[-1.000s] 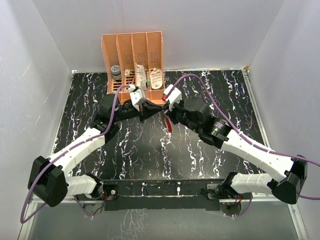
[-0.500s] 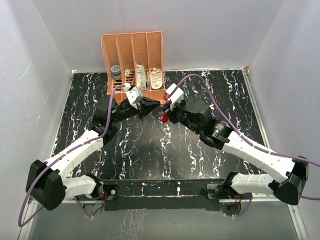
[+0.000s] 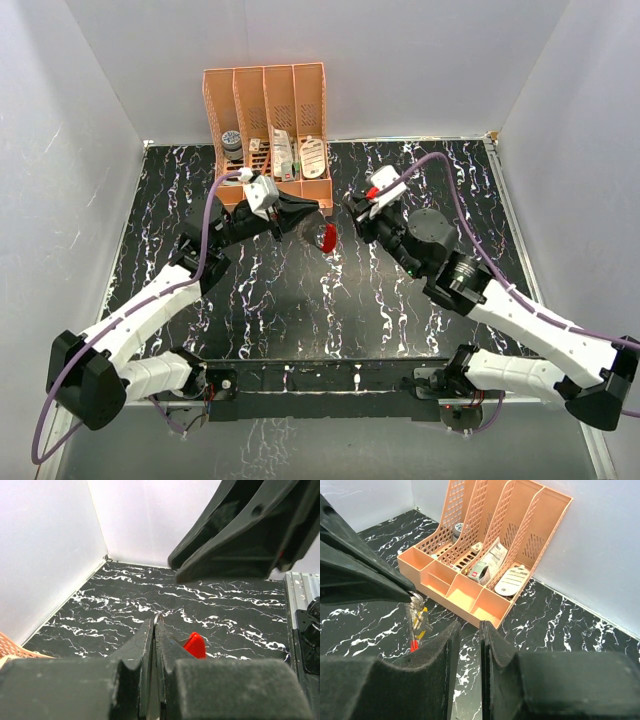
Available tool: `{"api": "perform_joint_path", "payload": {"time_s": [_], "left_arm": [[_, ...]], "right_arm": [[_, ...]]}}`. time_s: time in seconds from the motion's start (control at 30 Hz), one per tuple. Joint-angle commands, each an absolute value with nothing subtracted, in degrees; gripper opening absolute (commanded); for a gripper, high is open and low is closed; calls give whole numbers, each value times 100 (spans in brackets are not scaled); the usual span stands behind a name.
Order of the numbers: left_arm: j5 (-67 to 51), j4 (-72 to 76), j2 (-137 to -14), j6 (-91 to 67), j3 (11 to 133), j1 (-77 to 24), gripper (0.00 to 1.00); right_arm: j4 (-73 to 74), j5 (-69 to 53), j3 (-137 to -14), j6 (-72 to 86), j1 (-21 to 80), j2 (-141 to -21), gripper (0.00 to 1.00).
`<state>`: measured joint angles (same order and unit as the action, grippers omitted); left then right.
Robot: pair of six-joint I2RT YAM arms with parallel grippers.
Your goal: Remove the keys from the keyring
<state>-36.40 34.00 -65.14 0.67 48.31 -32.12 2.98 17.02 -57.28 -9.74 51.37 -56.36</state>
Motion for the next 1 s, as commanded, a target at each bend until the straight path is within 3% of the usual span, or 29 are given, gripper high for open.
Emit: {"api": "perform_joint_path", "payload": {"time_s": [0.0,0.17,0.37,0.97], "left_arm": [[-3893,3935,-6129,-128,4856,-3243,0],[-3797,4213,-6010,-256,4793,-3243,0],[-3667,4362,-6034,-354,4758,-3235,0],[-3724,4651,-6172,-650,4677,-3240,0]], "right_arm": [[78,1749,-5642,-765,5159,-5973,21],[-168,1384,-5334,-548,5159,-6075,32],[-299,1073,-5144,-343,5159,-6056,37],[-1248,728,-5121,-203,5159,-6351,38]]}}
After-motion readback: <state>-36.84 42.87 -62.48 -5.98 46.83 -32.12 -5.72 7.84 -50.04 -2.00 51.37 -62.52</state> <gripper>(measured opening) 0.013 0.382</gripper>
